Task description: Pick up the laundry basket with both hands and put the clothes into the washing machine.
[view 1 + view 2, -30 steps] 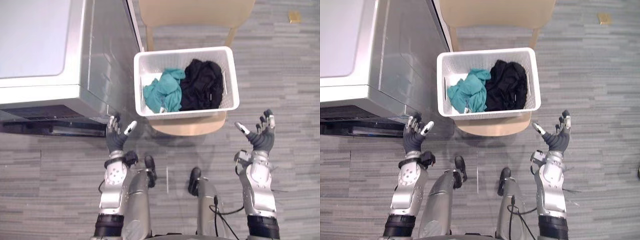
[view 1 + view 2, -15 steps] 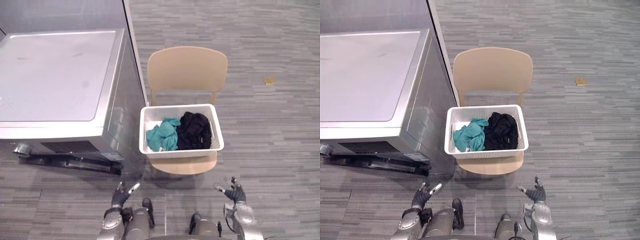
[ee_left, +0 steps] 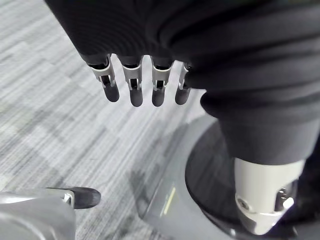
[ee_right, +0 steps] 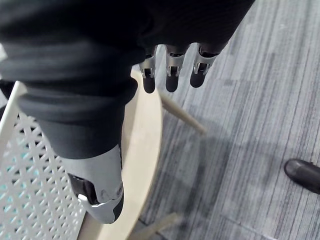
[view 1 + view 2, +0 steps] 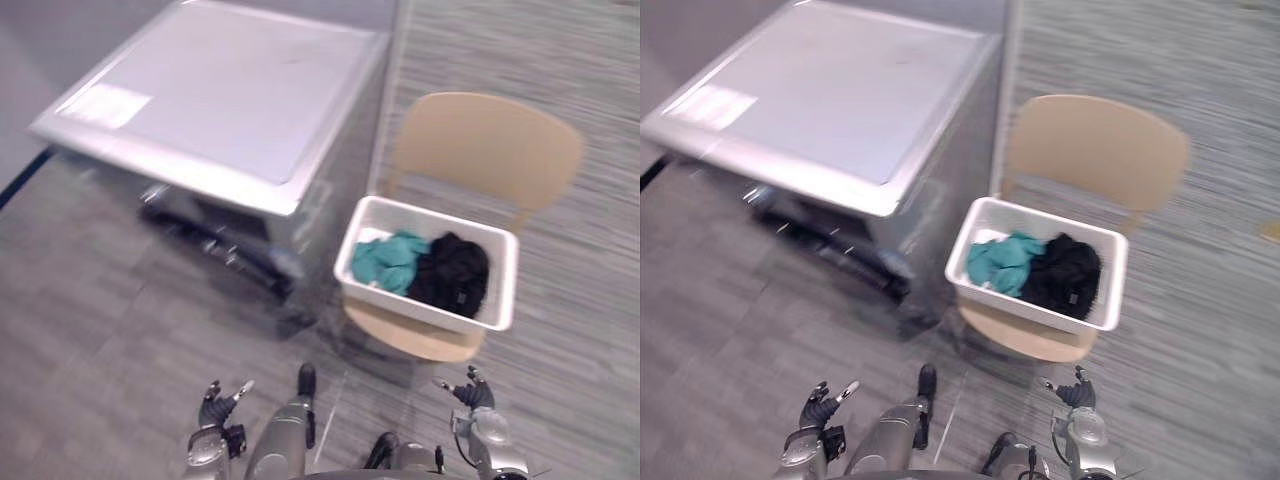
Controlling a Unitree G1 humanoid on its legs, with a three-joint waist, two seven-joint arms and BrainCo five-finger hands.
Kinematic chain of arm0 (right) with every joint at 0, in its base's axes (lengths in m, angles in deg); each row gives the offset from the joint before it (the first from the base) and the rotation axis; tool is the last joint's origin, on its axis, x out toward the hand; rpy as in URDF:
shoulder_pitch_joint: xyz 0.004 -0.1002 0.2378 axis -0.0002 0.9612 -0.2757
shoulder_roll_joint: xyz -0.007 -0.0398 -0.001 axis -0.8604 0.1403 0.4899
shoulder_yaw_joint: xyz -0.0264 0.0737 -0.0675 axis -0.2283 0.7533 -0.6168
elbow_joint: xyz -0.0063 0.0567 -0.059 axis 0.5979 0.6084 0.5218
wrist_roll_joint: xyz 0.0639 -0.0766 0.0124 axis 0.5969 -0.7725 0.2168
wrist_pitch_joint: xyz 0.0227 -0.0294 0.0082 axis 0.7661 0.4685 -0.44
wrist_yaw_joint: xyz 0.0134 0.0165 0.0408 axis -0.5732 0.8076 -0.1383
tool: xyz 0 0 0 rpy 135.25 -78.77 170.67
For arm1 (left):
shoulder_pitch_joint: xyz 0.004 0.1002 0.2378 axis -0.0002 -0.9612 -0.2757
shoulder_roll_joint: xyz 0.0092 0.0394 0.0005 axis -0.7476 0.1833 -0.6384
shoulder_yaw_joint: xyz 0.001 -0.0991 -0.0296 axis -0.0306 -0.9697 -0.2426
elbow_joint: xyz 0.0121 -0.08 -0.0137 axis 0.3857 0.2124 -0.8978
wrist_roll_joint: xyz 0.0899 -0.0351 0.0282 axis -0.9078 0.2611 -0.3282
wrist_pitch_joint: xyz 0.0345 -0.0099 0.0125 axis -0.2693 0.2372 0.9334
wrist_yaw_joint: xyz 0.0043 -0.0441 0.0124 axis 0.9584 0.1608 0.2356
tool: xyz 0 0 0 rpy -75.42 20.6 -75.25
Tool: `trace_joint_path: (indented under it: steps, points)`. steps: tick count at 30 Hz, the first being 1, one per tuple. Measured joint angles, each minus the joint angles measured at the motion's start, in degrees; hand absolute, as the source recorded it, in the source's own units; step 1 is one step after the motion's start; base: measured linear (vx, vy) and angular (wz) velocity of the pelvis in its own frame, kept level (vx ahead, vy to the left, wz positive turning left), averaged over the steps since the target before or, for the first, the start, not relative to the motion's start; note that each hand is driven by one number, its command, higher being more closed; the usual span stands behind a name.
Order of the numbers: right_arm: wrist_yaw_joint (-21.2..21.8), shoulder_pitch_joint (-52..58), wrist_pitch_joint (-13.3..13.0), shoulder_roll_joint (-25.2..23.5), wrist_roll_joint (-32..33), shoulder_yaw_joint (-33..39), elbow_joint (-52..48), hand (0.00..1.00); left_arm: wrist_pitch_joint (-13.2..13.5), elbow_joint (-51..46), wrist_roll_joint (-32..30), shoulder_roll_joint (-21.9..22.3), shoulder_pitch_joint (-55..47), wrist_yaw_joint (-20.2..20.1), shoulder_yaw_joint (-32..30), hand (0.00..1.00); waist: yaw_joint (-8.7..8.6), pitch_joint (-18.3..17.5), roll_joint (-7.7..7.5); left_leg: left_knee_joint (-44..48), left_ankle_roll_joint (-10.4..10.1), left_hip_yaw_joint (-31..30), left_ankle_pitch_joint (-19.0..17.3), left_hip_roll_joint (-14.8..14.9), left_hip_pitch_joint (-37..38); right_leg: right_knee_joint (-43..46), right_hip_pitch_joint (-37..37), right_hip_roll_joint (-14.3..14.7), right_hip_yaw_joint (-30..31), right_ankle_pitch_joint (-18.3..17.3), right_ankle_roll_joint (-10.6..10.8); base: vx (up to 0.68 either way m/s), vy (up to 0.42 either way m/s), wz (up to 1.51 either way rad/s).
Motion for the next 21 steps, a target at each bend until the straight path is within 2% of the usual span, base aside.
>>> trace_joint_path:
  steps: [1, 2, 3, 4, 5, 6, 8, 9, 12, 14, 16, 19, 20, 21]
  points:
    - [0.0, 0.3, 0.0, 0.0, 0.3, 0.0, -0.4, 0.00, -0.1, 0.0, 0.0, 0.2, 0.0, 0.1, 0.0, 0.00, -0.11, 0.0, 0.05, 3.8, 0.7, 5.0, -3.0, 2.0, 1.2, 0.7, 0.0, -0.6, -1.5, 0.0, 0.0, -0.14, -0.022, 1.30]
    - [0.0, 0.7, 0.1, -0.1, 0.4, 0.1, -0.5, 0.00, -0.1, 0.3, 0.0, 0.3, -0.2, 0.1, 0.0, 0.00, -0.87, 0.0, 0.08, 7.8, 1.1, 12.0, -7.2, 5.3, 4.8, 2.1, 0.8, -1.8, -4.8, 0.0, -0.1, -0.07, 0.052, 1.46]
    - [0.0, 1.3, 0.2, -0.2, 0.5, 0.4, -0.5, 0.00, -0.1, 0.4, 0.0, 0.2, 0.6, 0.1, 0.0, 0.00, -2.16, -0.3, 0.95, 6.2, 0.4, 16.0, -9.0, 7.0, 9.1, 3.2, 2.1, -3.1, -7.8, 0.0, -0.1, -0.06, 0.100, 1.50]
    - [0.0, 1.4, 0.1, -0.2, 0.4, 1.0, -0.4, 0.00, 0.0, 1.0, 0.0, 0.2, 1.0, 0.1, 0.1, 0.00, -2.56, -0.3, 1.16, 3.6, -0.3, 17.1, -9.3, 7.0, 11.0, 3.7, 2.7, -3.5, -9.1, 0.0, -0.1, -0.03, 0.175, 1.38]
    - [0.0, 0.7, 0.2, -0.2, 0.5, 2.8, 0.5, 0.00, 0.2, 2.5, -0.1, -0.1, 2.7, 0.1, 0.1, 0.00, -2.94, -0.1, 1.64, -1.6, -1.0, 17.4, -9.5, 5.1, 13.3, 4.1, 3.8, -3.7, -10.6, 0.6, 0.8, -0.03, 0.221, 1.16]
    - [0.0, -0.1, 0.4, -0.9, 0.5, 3.4, 1.9, 0.00, 0.3, 3.9, -0.1, -1.2, 4.0, 0.2, 0.4, 0.00, -3.24, 0.0, 1.09, -6.5, 0.0, 15.2, -8.8, 2.4, 14.7, 3.3, 4.7, -3.7, -11.5, 1.2, 0.7, -0.04, 0.224, 1.06]
    - [0.0, -1.4, 0.6, -1.2, 0.4, 3.4, 3.8, 0.00, 0.3, 4.6, -0.2, -2.5, 4.4, 0.3, 2.0, 0.00, -3.26, -0.1, 0.82, -9.6, 1.2, 12.9, -6.5, -0.1, 15.0, 0.8, 4.9, -3.5, -10.0, 1.4, 0.4, -0.08, 0.165, 0.85]
    - [0.0, -2.3, 0.8, -0.9, 0.3, 3.5, 4.6, 0.00, 0.2, 5.4, -0.2, -2.7, 4.4, 0.4, 1.9, 0.00, -3.26, -0.3, 0.42, -10.6, 1.9, 11.8, -6.1, -1.2, 15.5, 0.8, 5.4, -3.6, -9.0, 1.9, 1.0, -0.11, 0.154, 0.65]
    - [0.0, -4.0, 1.2, -0.8, -0.2, 3.4, 6.2, 0.00, 0.2, 7.7, -0.3, -2.7, 2.4, 0.4, 2.0, 0.00, -3.44, 0.1, 1.18, -14.6, 2.6, 9.3, -4.4, -4.5, 18.4, 7.2, 5.4, -7.4, -7.2, 2.0, 1.1, -0.12, 0.119, 0.36]
    - [0.1, -3.8, 1.3, -0.8, -0.3, 3.2, 6.3, 0.00, 0.2, 7.9, -0.4, -2.6, 1.5, 0.4, 2.8, 0.00, -4.95, 0.5, 1.90, -18.1, 2.7, 5.4, -3.2, -5.7, 19.6, 14.9, 1.8, -8.6, 1.3, 1.0, -2.3, -0.12, 0.048, 0.80]
    - [0.2, -2.7, 1.4, -0.8, -0.2, 2.0, 6.3, 0.00, 0.2, 7.9, -0.4, -2.9, 1.3, 0.5, 4.0, 0.00, -5.28, 1.4, 2.10, -19.6, 2.0, 1.8, -2.8, -5.6, 19.8, 16.9, -3.6, -3.7, 16.8, -1.4, -0.5, -0.11, -0.030, 0.88]
    - [0.2, -2.0, 1.4, -0.9, -0.2, 0.6, 6.3, 0.00, 0.3, 9.1, -0.4, -2.9, 1.0, 0.5, 4.0, 0.00, -5.32, 2.7, 1.08, -19.5, 1.5, -0.9, -2.5, -5.6, 19.2, 13.3, -7.9, 1.1, 28.2, -1.8, 1.1, -0.04, -0.102, 0.71]
    - [0.2, -1.9, 1.4, -1.0, -0.2, 0.3, 6.3, 0.00, 0.3, 9.2, -0.7, -3.0, 0.7, 0.5, 4.0, 0.00, -5.35, 2.8, 0.50, -19.0, 1.1, -1.3, -2.3, -5.8, 18.8, 11.5, -8.0, 1.6, 29.4, -1.7, 1.0, 0.01, -0.162, 0.88]
    - [0.3, -1.6, 1.3, -1.1, -0.2, 0.0, 6.3, 0.00, 0.3, 9.4, -1.2, -3.3, 0.5, 0.5, 4.0, 0.00, -5.79, 3.0, -1.18, -17.8, 0.3, -2.5, -1.8, -6.7, 18.2, 9.9, -8.5, 1.2, 30.2, -0.8, 1.2, 0.04, -0.193, 0.95]
